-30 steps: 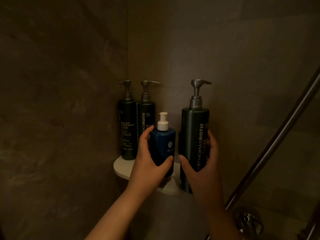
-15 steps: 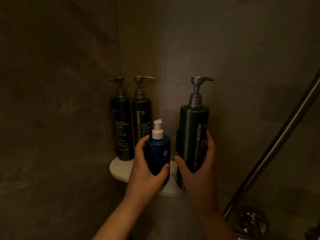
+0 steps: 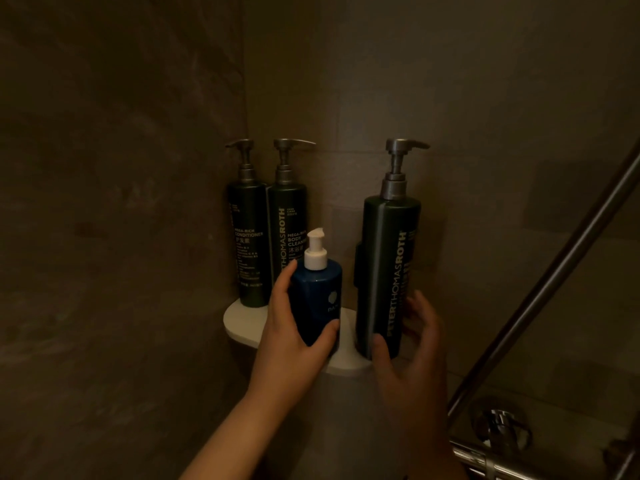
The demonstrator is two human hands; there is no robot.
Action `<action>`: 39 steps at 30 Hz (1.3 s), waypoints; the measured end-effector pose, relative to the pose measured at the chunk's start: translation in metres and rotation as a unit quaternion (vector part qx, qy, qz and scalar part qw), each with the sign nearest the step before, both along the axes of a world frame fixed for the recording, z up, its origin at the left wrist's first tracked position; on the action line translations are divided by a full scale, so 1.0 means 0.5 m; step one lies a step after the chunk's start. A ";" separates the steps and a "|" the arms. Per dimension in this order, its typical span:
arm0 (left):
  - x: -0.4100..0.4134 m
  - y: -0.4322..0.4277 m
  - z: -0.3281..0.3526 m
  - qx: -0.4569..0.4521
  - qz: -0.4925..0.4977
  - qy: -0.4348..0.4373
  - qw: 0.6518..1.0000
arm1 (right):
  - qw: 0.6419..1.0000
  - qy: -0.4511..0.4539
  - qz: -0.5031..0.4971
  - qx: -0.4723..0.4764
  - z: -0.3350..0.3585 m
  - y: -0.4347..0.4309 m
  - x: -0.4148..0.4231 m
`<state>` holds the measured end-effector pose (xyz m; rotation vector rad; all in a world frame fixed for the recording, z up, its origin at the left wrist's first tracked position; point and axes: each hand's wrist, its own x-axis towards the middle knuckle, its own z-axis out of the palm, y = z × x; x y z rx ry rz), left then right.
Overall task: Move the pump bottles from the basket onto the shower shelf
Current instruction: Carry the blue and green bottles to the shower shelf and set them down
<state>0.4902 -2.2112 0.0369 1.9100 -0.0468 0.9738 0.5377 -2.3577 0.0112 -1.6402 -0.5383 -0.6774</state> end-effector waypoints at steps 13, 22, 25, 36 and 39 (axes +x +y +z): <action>-0.036 0.006 -0.006 0.007 0.010 0.003 1.000 | 0.996 -0.030 0.038 -0.074 0.028 0.032 0.028; -0.046 0.009 0.002 0.020 0.027 0.009 0.999 | 0.990 -0.052 0.055 -0.123 0.043 0.077 0.058; -0.049 0.006 0.004 0.023 0.031 0.013 0.999 | 0.990 -0.055 0.060 -0.114 0.039 0.066 0.053; -0.054 -0.020 -0.013 0.075 0.010 0.042 0.996 | 0.981 -0.084 0.100 -0.141 0.000 -0.013 -0.002; -0.050 -0.038 -0.018 0.083 -0.007 0.042 0.996 | 0.981 -0.085 0.100 -0.141 -0.006 -0.020 -0.008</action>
